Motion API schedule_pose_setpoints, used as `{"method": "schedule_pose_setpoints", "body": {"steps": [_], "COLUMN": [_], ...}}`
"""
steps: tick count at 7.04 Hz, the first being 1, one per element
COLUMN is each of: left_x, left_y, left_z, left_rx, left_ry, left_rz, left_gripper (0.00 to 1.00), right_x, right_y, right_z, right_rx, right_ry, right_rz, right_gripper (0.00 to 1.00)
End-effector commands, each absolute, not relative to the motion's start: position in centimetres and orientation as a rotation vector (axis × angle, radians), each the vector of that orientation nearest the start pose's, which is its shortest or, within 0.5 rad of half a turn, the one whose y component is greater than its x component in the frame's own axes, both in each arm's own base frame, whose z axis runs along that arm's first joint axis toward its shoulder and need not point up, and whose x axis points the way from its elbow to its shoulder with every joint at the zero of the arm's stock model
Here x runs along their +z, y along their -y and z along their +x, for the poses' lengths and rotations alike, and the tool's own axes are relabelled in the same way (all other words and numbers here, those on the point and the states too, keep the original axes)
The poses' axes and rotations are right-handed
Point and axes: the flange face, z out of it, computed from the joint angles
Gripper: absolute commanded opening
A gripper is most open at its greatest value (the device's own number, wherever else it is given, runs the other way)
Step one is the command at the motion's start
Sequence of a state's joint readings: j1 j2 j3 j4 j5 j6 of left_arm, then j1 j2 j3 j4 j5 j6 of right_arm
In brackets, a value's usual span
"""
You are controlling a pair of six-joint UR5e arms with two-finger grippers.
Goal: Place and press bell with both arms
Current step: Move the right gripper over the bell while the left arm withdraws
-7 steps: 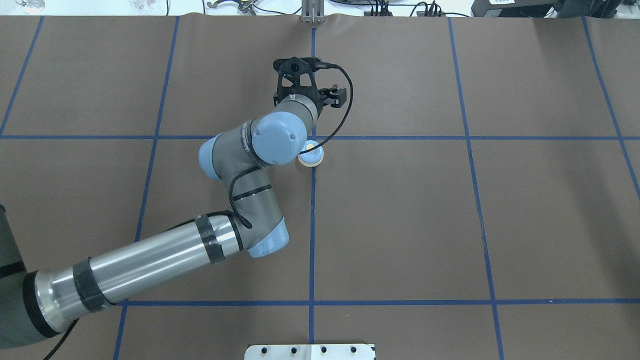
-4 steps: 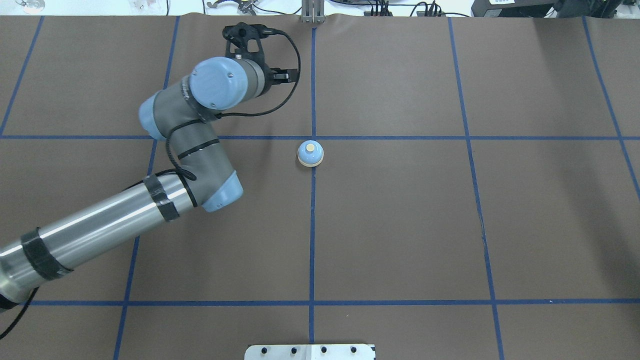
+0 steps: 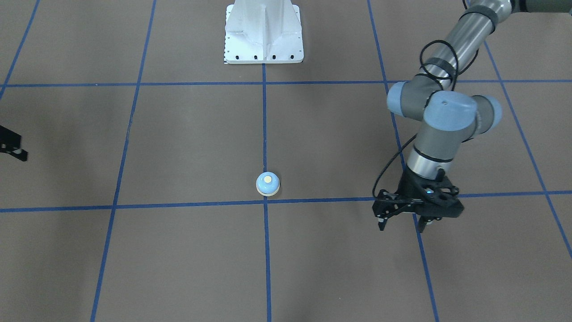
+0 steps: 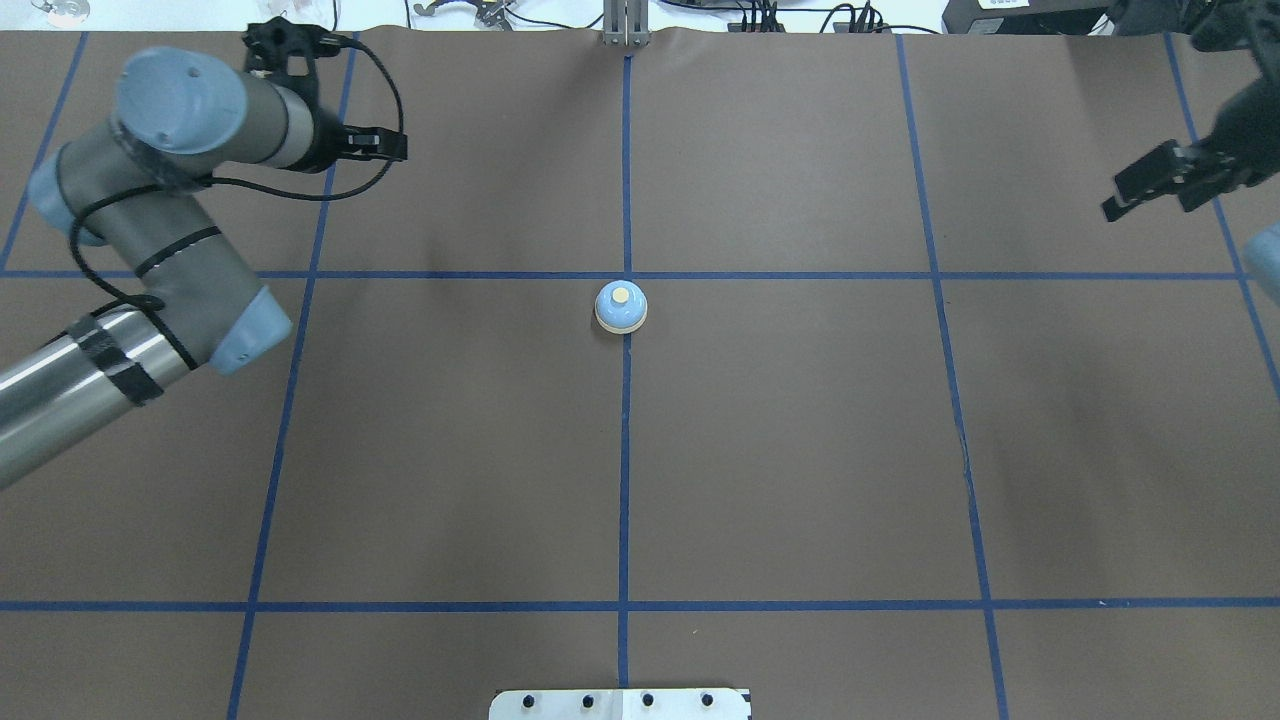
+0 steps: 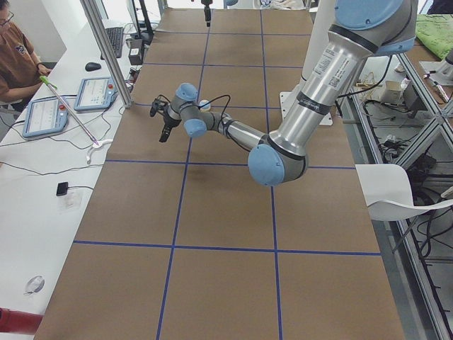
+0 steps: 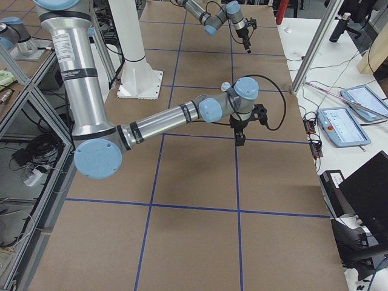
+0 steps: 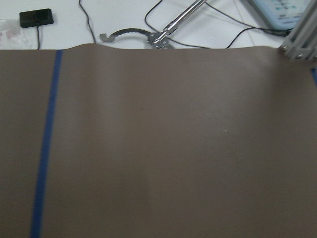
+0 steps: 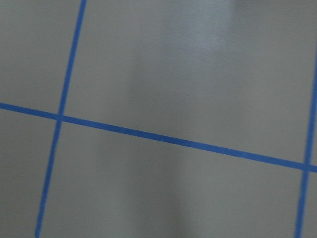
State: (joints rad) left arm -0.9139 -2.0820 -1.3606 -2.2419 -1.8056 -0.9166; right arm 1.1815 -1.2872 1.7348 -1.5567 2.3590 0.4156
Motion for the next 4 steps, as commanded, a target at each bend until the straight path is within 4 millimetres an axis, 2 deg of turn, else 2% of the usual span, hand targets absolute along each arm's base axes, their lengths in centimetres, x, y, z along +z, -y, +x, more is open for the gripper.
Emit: {"method": "schedule_pose_setpoints", "body": {"steps": [1,3,4], "left_x": [46.4,52.1,53.8], "left_y": [62.1,58.6,57.8], "left_z": [24.7,17.1,13.6], "left_rx": [-0.06,0.017,0.035], "left_ry": [-0.779,-0.709,-0.696], "left_rz": [0.487,0.478,0.453], "left_gripper": [1.0,1.0,1.0], "right_x": [33.4,27.5,25.2], "right_y": [58.4,56.5,55.8], "right_z": [-27.2,-34.7,-38.2], "right_rx": [-0.108,-0.087,-0.043], "right_ry": [0.889,0.899,0.901], "right_rz": [0.089,0.092,0.071], "right_gripper": [1.0,1.0,1.0]}}
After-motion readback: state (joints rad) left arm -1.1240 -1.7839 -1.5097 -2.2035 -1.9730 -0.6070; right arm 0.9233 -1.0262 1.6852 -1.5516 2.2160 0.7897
